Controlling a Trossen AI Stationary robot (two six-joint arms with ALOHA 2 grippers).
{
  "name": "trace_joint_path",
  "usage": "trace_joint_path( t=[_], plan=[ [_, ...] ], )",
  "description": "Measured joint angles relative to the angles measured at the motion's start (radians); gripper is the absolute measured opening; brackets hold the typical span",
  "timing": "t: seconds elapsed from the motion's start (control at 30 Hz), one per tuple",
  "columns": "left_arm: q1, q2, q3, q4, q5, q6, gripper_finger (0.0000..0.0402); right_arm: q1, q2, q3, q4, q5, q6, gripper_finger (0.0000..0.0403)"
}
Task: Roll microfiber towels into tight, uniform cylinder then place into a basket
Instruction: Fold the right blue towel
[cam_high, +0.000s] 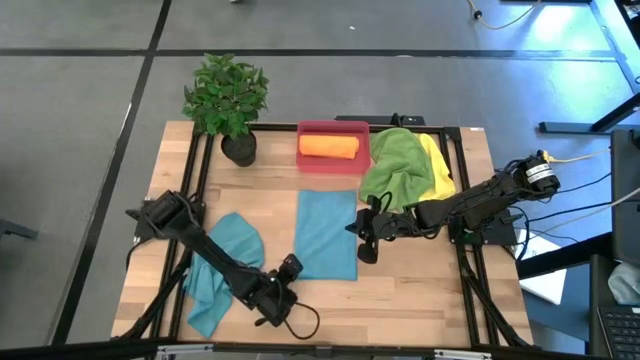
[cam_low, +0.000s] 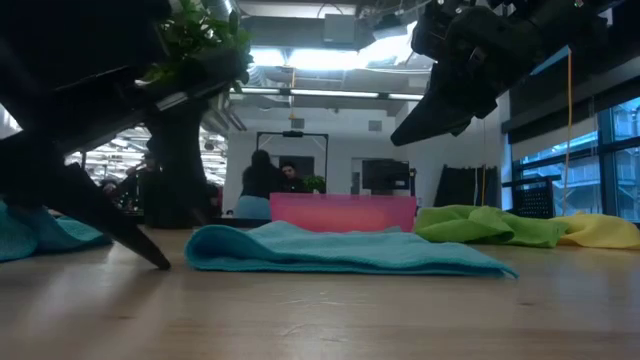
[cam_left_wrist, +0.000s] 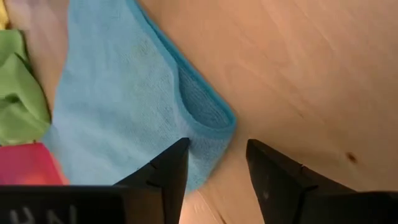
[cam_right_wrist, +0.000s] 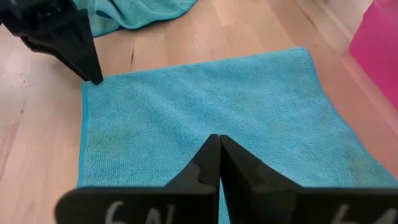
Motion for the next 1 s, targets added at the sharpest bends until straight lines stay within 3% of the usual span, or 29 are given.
trace_joint_path(
  t=[0.23, 0.5, 0.8, 1.0],
  plan=[
    [0.001, 0.009, -0.001, 0.032, -0.051, 0.024, 0.0148, 0.0, 0.0, 0.0, 0.0, 0.001, 0.0, 0.001],
    [0.002, 0.015, -0.004, 0.073, -0.068, 0.021, 0.0101, 0.0, 0.0, 0.0, 0.0, 0.001, 0.001, 0.001],
    [0.003, 0.017, -0.005, 0.078, -0.058, -0.092, 0.0012, 0.027, 0.0, 0.0, 0.0, -0.015, 0.024, 0.001],
    [0.002, 0.017, -0.005, 0.096, -0.033, -0.174, 0.0001, 0.099, 0.0, 0.0, 0.0, -0.087, -0.006, 0.001]
  ],
)
